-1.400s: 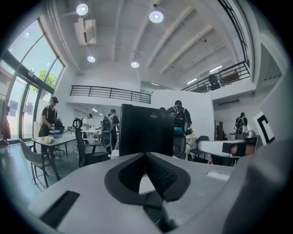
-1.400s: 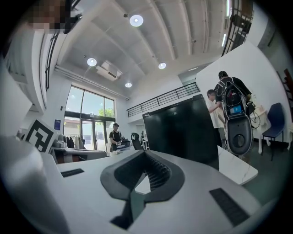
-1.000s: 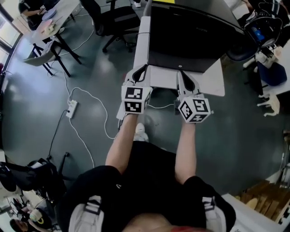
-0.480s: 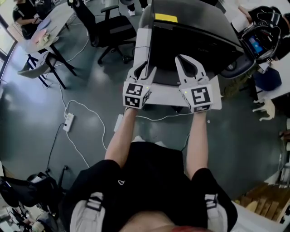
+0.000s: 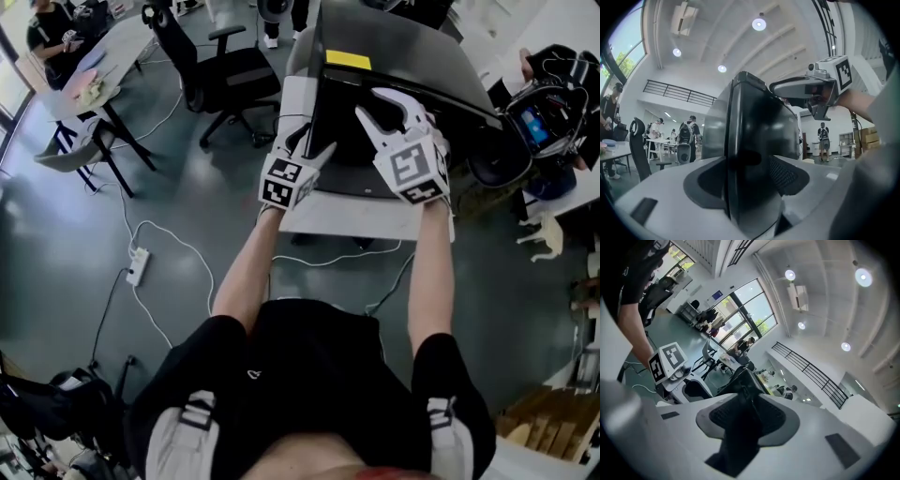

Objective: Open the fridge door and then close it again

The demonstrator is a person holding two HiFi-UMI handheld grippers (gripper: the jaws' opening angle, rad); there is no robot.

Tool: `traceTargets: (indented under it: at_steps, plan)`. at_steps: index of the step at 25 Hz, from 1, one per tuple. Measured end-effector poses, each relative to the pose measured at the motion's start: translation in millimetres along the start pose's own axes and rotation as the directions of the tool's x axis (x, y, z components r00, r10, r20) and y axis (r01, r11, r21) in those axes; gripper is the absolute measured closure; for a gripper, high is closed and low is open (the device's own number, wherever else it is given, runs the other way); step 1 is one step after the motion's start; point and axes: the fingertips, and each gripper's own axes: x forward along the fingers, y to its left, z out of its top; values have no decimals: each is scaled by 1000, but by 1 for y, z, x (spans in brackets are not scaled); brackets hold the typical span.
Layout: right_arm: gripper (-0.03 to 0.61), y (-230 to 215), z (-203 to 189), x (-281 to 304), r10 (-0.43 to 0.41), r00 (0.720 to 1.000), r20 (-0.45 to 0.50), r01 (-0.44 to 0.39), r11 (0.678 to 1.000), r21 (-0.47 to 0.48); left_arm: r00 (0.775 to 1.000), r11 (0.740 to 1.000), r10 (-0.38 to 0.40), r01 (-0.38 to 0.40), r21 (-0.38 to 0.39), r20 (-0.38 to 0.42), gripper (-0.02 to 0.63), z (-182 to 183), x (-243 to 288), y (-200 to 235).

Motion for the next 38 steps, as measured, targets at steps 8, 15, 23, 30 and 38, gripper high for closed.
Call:
traceTargets:
  at_steps: [8,15,23,30,38]
  plan:
    - [486,7,-7,8,65,993,-96,-75,991,-106,998,998,-56,56,5,-12,345,-2,8,-5]
    - [506,7,-7,9,113,985,-130,-126,987,-95,998,998,-68,68,-5,2,354,-3,7,-2]
    - [518,11,-9,8,126,980,-156,-140,987,-80,998,997,-66,65,-45,-18,365,-6,4,-4]
    - [512,23,0,-22,159,983,-92,-166,983,-76,999,999,-29,29,-40,14,390,-6,-26,-29]
    - [514,57,1,-97,191,981,-14,-192,973,-127,998,998,61,-61,-26,16,411,-15,-80,-105]
